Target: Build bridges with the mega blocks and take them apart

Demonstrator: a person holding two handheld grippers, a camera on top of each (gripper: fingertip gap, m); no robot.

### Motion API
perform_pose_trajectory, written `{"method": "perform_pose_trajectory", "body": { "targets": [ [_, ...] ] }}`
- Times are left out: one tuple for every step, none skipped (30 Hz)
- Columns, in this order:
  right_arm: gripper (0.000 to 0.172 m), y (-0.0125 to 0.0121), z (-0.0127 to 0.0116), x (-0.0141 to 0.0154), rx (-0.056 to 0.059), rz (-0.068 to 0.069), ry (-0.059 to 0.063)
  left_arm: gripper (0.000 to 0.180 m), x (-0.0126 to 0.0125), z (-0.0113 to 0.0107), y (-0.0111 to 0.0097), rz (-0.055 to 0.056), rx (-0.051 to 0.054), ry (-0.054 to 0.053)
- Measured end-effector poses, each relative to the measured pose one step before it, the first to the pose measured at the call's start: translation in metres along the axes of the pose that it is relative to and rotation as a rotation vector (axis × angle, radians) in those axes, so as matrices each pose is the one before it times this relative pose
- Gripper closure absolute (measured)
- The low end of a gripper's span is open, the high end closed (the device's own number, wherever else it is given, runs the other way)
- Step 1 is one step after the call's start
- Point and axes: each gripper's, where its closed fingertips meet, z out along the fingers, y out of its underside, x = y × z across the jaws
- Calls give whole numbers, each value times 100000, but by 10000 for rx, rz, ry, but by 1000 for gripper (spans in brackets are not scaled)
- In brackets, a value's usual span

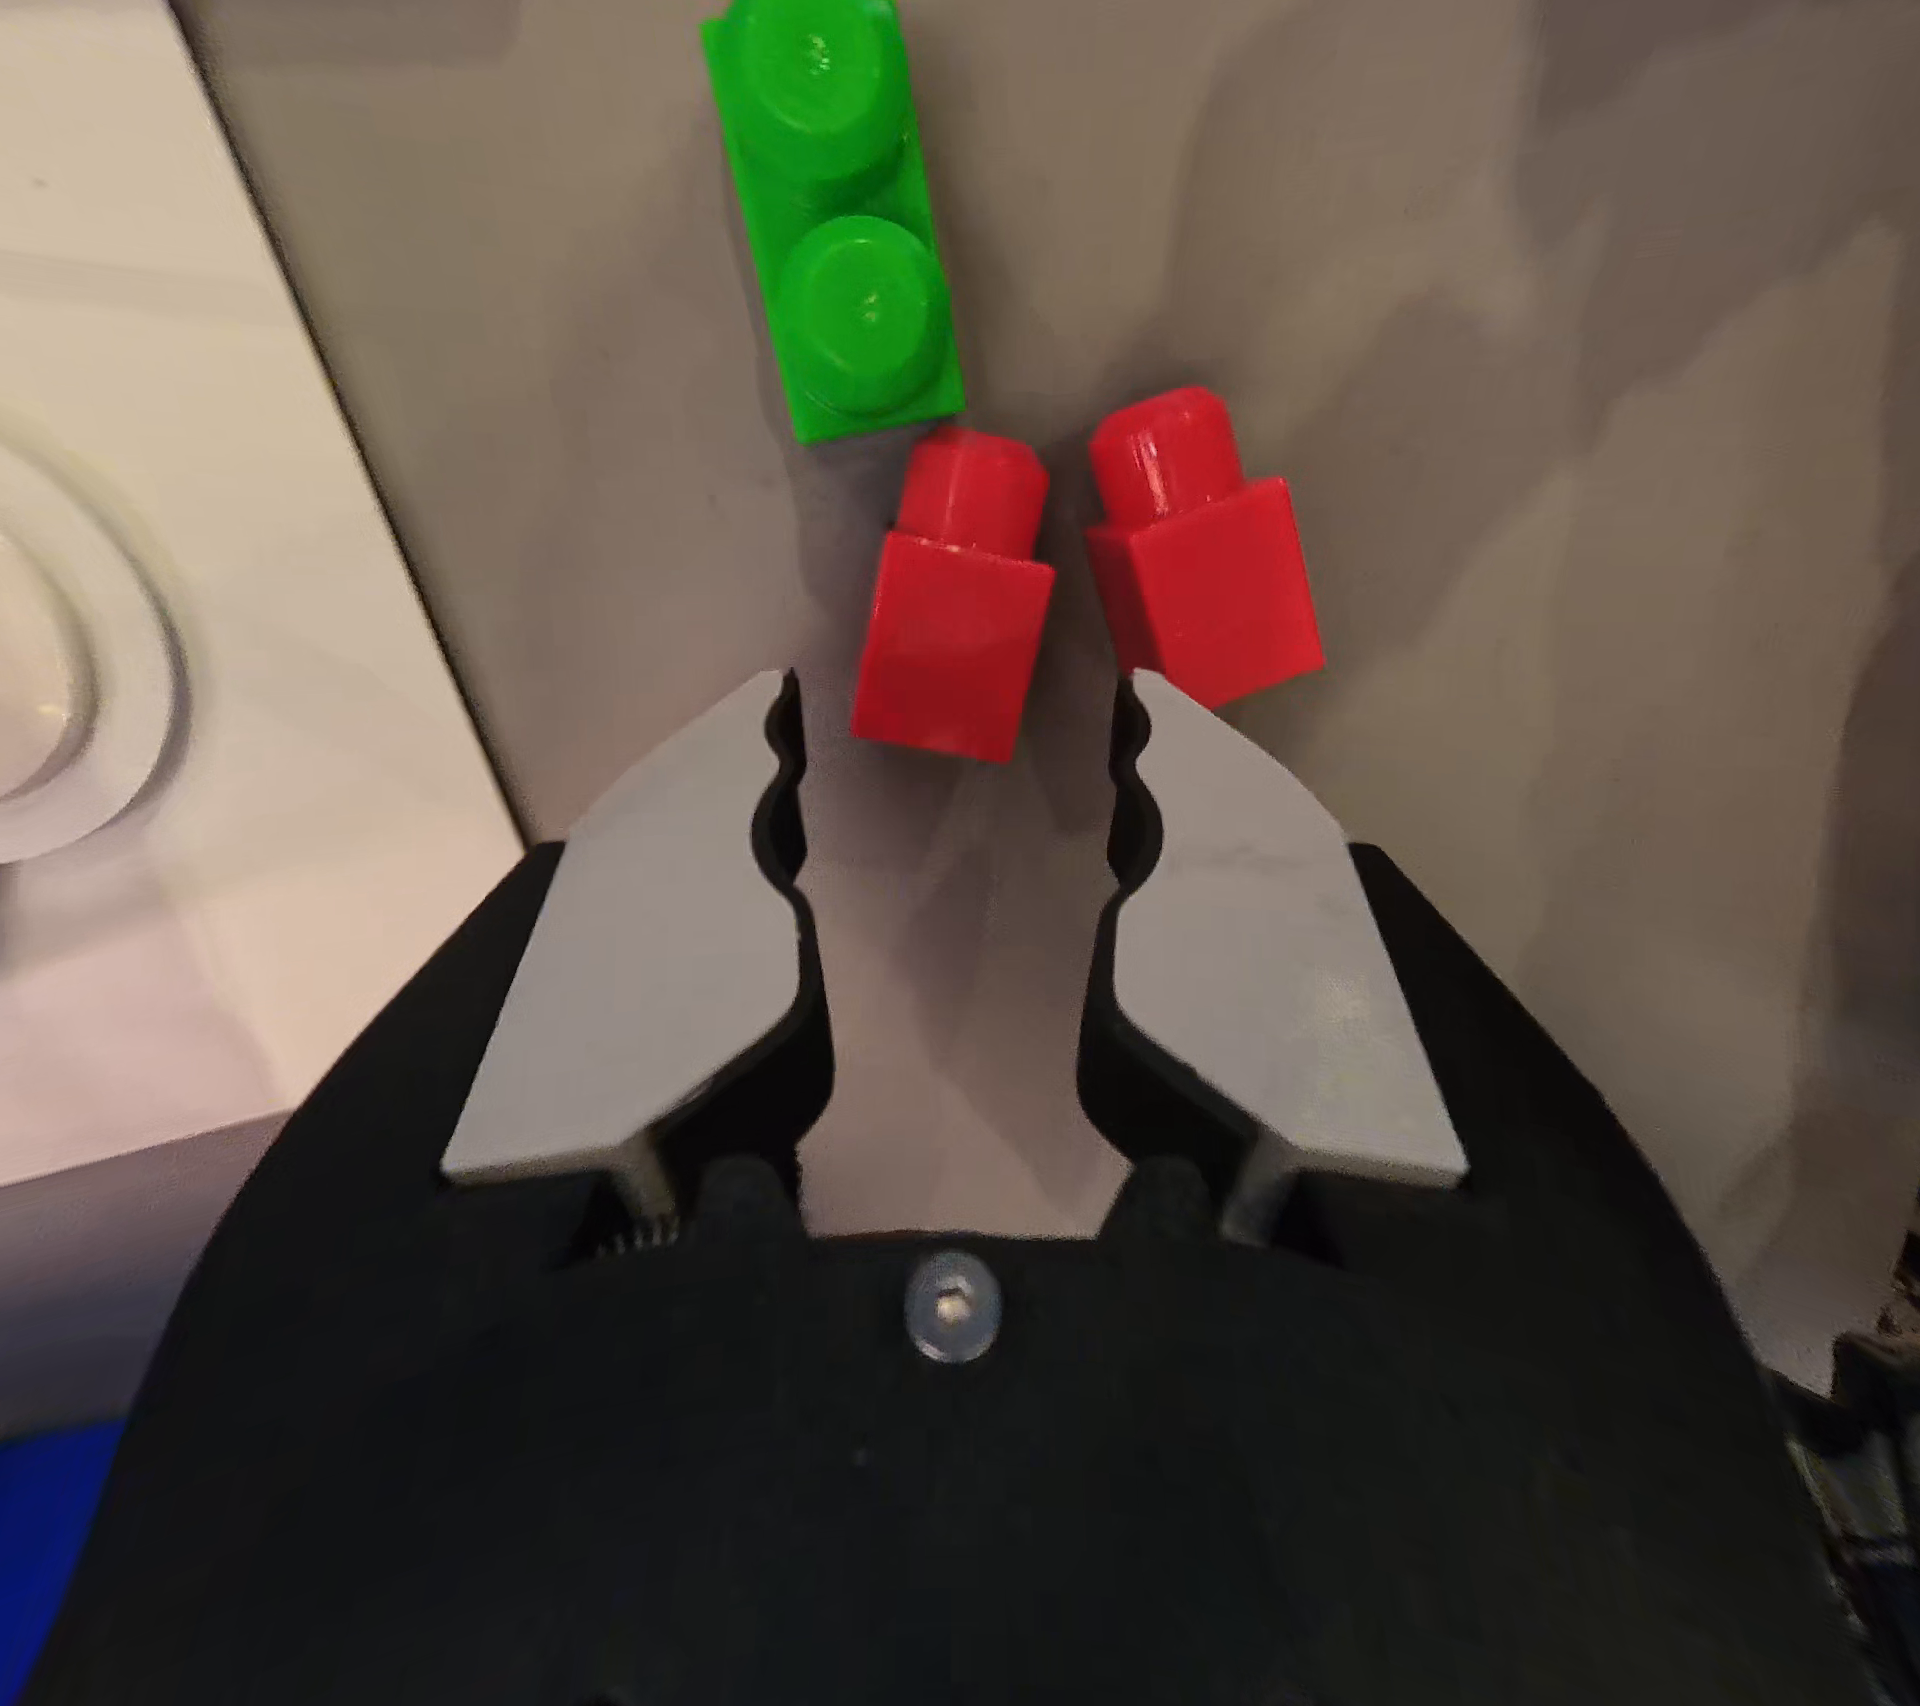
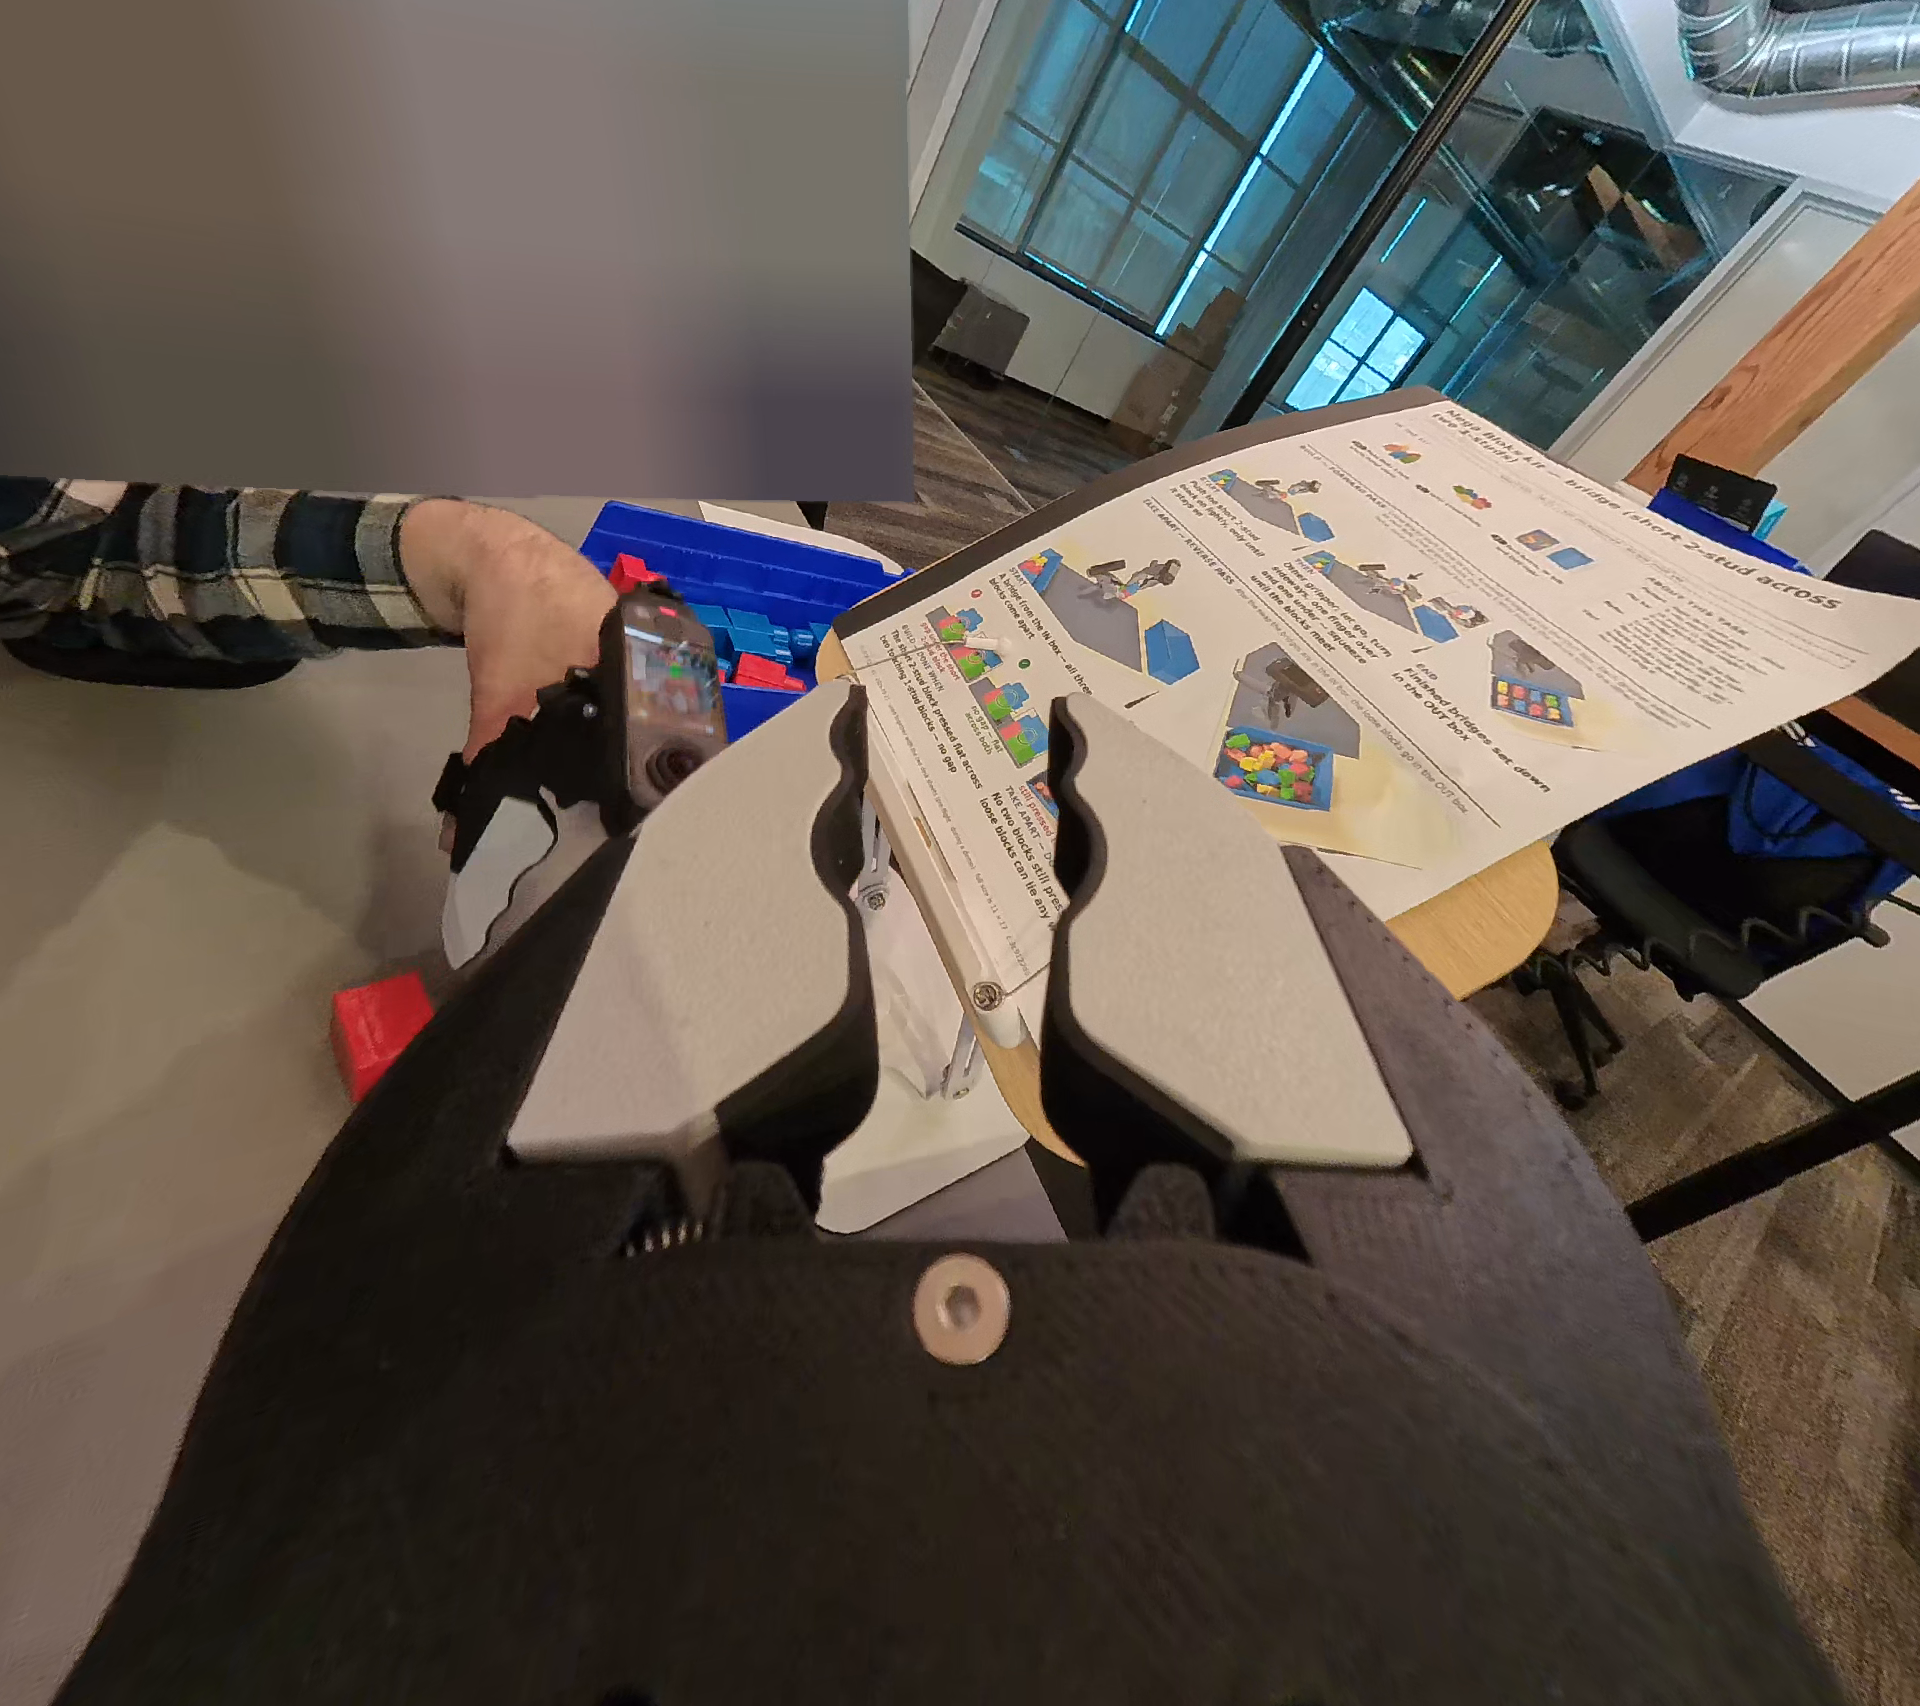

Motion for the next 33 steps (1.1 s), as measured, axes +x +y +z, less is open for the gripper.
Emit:
{"method": "perform_pose_trajectory", "body": {
  "targets": [
    [138,-25,-85,46,17,5,17,123,-19,-591,71,9,121,5],
    [138,-9,-54,22,9,10,6,120,176,-587,-111,31,179,8],
    [138,28,-48,42,-15,-4,19,117,430,-531,-365,43,181,7],
    [138,40,-33,50,-12,-1,20,114,497,-371,-605,125,187,-124],
    [138,0,-34,39,10,16,5,111,479,-126,-743,83,228,-154],
    [138,-1,-28,30,18,17,2,107,520,276,-339,57,-19,-81],
    [138,8,-15,26,3,8,6,99,307,584,201,86,-321,-184],
    [138,17,-9,14,-13,-3,9,91,133,639,217,14,-283,-220],
    [138,2,3,-9,-9,-11,1,86,121,507,12,-64,-117,-165],
    [138,-26,3,-32,-2,-7,-3,80,124,443,97,-64,-137,-132],
    [138,-35,3,-27,-1,-11,-5,74,-302,434,353,-61,-278,-328],
    [138,-45,-14,-22,3,-16,3,68,-174,432,308,-49,-228,-151],
    [138,-39,-15,-20,3,-6,1,68,201,407,42,-112,-8,228],
    [138,0,-22,2,-3,-7,4,70,43,389,253,-139,-91,169],
    [138,-14,-34,11,1,-6,10,70,-493,433,642,-110,-357,-208],
    [138,-32,-40,21,17,7,3,69,-187,441,540,-23,-321,-47],
    [138,-15,-36,27,14,8,6,71,236,322,98,12,-51,188],
    [138,12,-27,26,-7,-4,15,80,288,201,-51,1,-1,169],
    [138,12,-21,24,-10,-7,16,87,70,174,46,15,-90,0],
    [138,-21,-36,9,9,-1,6,95,192,113,76,120,-68,76],
    [138,-62,-47,-4,23,1,-3,103,348,25,-31,142,22,181],
    [138,-42,-35,-16,17,-6,0,106,227,-53,-136,26,86,128],
    [138,-30,-26,3,-1,-12,10,106,-27,-85,-34,0,18,-44],
    [138,-21,-20,-13,-4,-11,6,106,-197,-121,0,52,-2,-172],
    [138,-45,-32,-12,10,-5,4,102,-142,-179,-136,-20,112,-93],
    [138,-40,-28,-4,18,0,7,94,138,-183,-167,-24,154,92],
    [138,-34,-20,12,12,0,5,90,129,-132,-63,55,73,39],
    [138,1,5,-9,-3,-1,-3,90,-3,10,155,30,-97,-40],
    [138,18,7,-13,-12,-7,-1,91,-31,152,254,30,-184,-52],
    [138,-2,27,-16,-3,-3,-7,90,44,262,213,28,-159,11],
    [138,-7,16,-18,1,-1,-6,90,144,307,154,-19,-125,89],
    [138,-6,7,-16,-3,-8,-3,90,-33,260,110,16,-111,-34],
    [138,8,8,-12,-10,-4,-3,91,-28,191,41,2,-67,-28]
  ]
}}
